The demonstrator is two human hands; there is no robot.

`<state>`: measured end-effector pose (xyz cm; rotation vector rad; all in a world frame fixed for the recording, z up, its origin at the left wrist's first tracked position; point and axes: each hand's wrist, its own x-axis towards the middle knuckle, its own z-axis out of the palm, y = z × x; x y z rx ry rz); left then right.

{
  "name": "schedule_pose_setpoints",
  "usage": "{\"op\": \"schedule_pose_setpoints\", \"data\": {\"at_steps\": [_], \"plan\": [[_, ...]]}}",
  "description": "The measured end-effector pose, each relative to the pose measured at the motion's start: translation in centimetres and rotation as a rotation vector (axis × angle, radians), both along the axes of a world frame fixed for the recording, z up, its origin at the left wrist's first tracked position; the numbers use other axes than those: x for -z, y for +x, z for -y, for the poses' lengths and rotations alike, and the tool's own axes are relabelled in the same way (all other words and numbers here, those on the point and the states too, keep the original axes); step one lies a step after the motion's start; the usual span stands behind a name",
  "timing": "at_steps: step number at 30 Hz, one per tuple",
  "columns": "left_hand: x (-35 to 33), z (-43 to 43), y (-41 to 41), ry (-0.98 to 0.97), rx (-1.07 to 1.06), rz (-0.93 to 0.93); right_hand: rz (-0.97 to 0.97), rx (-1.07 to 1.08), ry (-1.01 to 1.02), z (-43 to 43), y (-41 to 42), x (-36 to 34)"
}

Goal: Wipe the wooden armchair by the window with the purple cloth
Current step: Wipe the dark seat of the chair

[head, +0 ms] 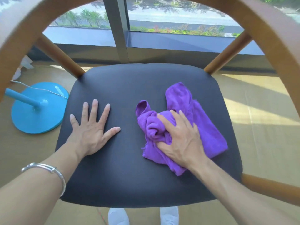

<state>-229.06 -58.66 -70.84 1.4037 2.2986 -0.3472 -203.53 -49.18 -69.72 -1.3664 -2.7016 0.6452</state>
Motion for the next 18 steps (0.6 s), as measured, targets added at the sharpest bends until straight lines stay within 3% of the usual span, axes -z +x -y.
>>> {"op": "schedule_pose_setpoints", "data": {"at_steps": [4, 9, 14, 18], "plan": [[1.4, 0.9, 3.4, 0.208, -0.024, -0.074, 0.039, -0.002, 0.08, 5.1, 1.4, 0.0], [2.1, 1.0, 4.2, 0.263, -0.041, -0.1, 0.006, -0.004, 0.126, 5.2, 1.6, 0.2], [2.1, 1.3, 4.4, 0.273, -0.048, -0.127, -0.036, 0.158, -0.012, -1.1, 0.0, -0.2], [2.0, 1.3, 4.1, 0.275, -0.051, -0.136, -0.007, 0.196, 0.023, -9.9, -2.1, -0.3]]}}
